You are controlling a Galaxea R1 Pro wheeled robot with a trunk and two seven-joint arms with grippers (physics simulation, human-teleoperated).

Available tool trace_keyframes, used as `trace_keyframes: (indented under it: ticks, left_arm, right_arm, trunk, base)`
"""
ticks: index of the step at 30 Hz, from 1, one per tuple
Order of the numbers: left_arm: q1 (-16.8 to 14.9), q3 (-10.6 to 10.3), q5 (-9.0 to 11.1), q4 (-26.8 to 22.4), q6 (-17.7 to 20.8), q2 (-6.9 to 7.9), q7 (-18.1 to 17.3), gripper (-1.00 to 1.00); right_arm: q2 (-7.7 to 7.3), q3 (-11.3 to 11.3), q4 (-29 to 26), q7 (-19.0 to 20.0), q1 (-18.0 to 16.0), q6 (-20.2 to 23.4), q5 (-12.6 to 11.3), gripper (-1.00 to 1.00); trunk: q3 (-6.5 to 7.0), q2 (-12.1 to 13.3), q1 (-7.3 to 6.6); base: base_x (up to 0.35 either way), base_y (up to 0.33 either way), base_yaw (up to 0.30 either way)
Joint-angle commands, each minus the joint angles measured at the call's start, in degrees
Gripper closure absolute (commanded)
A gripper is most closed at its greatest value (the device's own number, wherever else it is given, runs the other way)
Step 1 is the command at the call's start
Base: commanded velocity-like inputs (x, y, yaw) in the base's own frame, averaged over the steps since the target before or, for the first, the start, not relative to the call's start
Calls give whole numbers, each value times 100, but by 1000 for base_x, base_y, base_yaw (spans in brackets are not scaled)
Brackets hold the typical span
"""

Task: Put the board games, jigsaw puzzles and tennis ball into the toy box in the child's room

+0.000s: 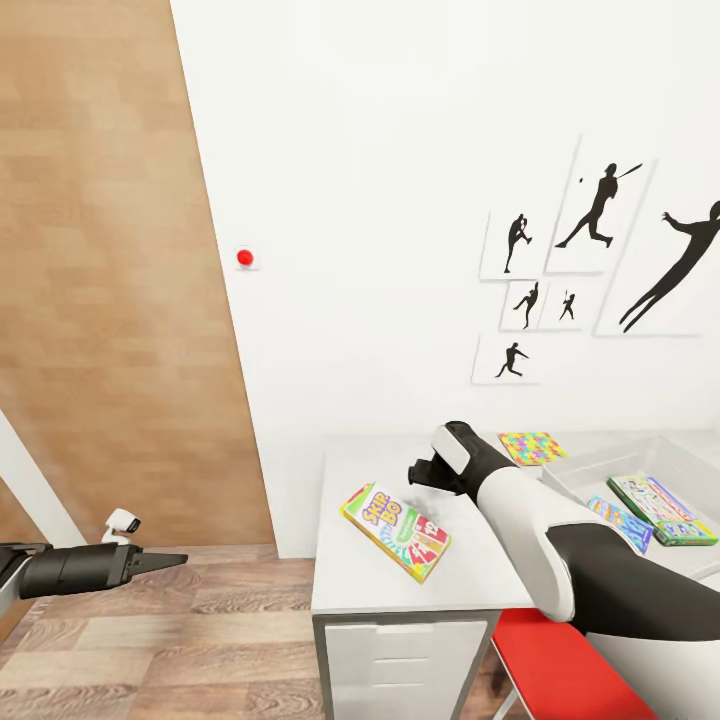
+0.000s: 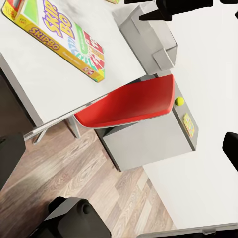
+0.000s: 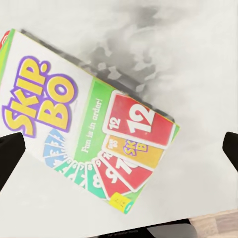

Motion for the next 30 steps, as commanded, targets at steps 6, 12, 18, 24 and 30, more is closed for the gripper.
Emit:
trace_keyframes:
  ticks: [6, 12, 18, 24, 30]
  left_arm:
    - [-7, -21, 37, 1, 60, 8, 0, -100]
    - [-7, -21, 35, 1, 60, 8, 0, -100]
    - [-7, -21, 34, 1, 60, 8, 0, -100]
    - [-7, -21, 33, 1, 60, 8, 0, -100]
    - [-7, -14, 29, 1, 60, 8, 0, -100]
  right_arm:
    - [-2, 23, -8, -50, -4, 14, -59, -100]
    - [-5, 26, -8, -50, -3, 11, -59, -100]
    - [-53, 19, -8, -11, -11, 8, -59, -100]
    - [-363, 22, -8, 526, -27, -50, -48, -100]
    - [-683, 37, 23, 1146, -27, -234, -23, -100]
  trunk:
    - [-14, -14, 4]
    - [-14, -14, 4]
    - [-14, -14, 4]
    - [-14, -14, 4]
    - [-14, -14, 4]
  base:
    - [0, 0, 0]
    - [0, 0, 0]
    - [0, 0, 0]
    - [0, 0, 0]
    - [0, 0, 0]
